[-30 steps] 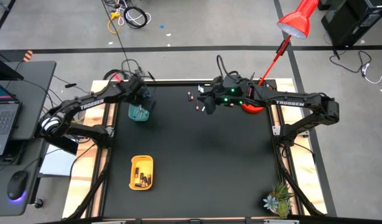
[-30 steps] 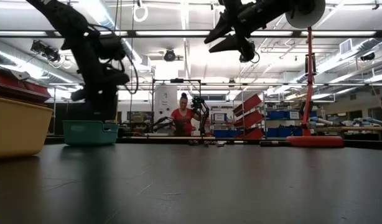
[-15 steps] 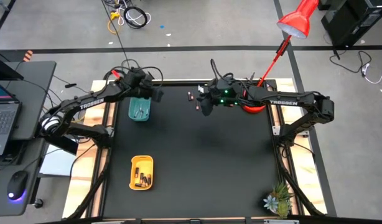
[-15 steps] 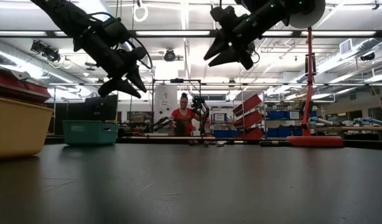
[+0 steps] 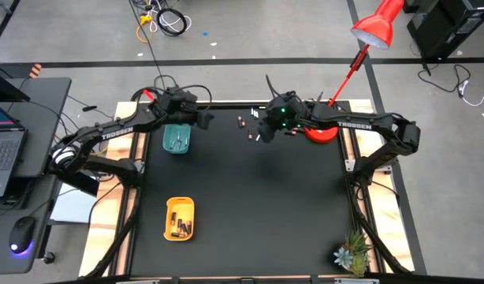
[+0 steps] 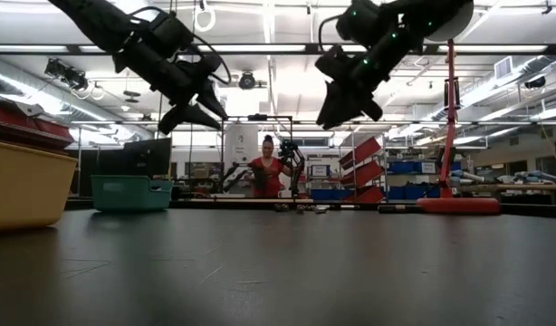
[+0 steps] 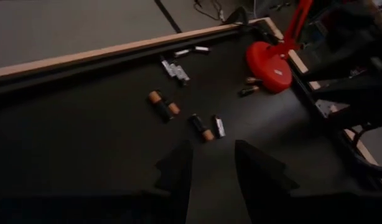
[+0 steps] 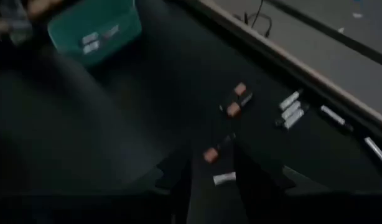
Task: Sort batteries
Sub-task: Put the black battery into the yellow bin
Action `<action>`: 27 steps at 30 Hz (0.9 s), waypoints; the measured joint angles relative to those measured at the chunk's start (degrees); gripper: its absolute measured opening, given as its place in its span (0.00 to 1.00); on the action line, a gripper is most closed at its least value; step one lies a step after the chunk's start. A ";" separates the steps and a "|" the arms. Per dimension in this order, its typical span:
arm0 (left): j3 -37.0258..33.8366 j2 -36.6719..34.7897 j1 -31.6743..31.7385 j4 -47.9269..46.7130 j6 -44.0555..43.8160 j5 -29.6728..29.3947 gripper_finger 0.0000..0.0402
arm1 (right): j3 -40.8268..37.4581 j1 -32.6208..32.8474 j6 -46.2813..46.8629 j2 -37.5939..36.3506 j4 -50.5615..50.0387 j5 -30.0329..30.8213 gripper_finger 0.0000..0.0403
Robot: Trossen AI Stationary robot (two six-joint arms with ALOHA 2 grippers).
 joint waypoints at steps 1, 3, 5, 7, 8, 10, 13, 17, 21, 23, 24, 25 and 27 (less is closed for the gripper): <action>0.00 0.00 -0.49 0.26 -0.17 -0.03 0.33 | -0.14 -0.08 -0.79 0.17 0.26 -0.25 0.34; 0.00 0.00 -1.49 0.47 -0.22 -0.03 0.33 | -1.15 -0.17 -2.18 0.65 0.45 -0.33 0.37; 0.00 0.00 -2.38 0.47 -0.22 -0.04 0.33 | -2.73 -0.25 -2.57 1.16 0.36 -0.50 0.42; 0.00 0.00 -3.57 0.55 -0.05 -0.08 0.33 | -5.04 -0.70 -3.09 1.94 -0.38 -0.68 0.46; 0.00 0.00 -3.92 0.53 -0.05 -0.14 0.33 | -6.07 -1.24 -3.12 2.14 -0.90 -1.12 0.47; 0.00 0.00 -5.00 0.51 -0.22 -0.21 0.33 | -8.23 -2.22 -3.14 2.05 -2.72 -2.50 0.50; 0.00 0.00 -6.32 0.53 -0.25 -0.34 0.33 | -8.74 -4.09 -3.57 2.05 -8.52 -4.19 0.50; 0.00 0.26 -7.44 0.57 0.00 -1.14 0.33 | -8.76 -6.10 -6.47 2.00 -14.90 -3.31 0.48; -0.02 0.84 -7.67 1.22 -0.13 -1.43 0.33 | -8.76 -8.27 -8.48 2.00 -16.85 -3.53 0.47; -0.02 1.11 -7.69 2.64 -0.30 -1.42 0.33 | -8.76 -9.43 -9.11 2.00 -16.82 -3.65 0.47; -0.02 1.14 -7.69 2.60 -0.71 -1.42 0.33 | -8.76 -10.10 -9.13 2.00 -16.90 -3.84 0.47; -0.02 1.14 -7.69 2.62 -1.26 -1.42 0.33 | -8.76 -10.81 -9.13 2.00 -17.11 -4.08 0.47; -0.02 1.14 -7.73 3.51 -1.39 -1.85 0.33 | -8.69 -12.19 -9.41 2.00 -16.85 -4.63 0.47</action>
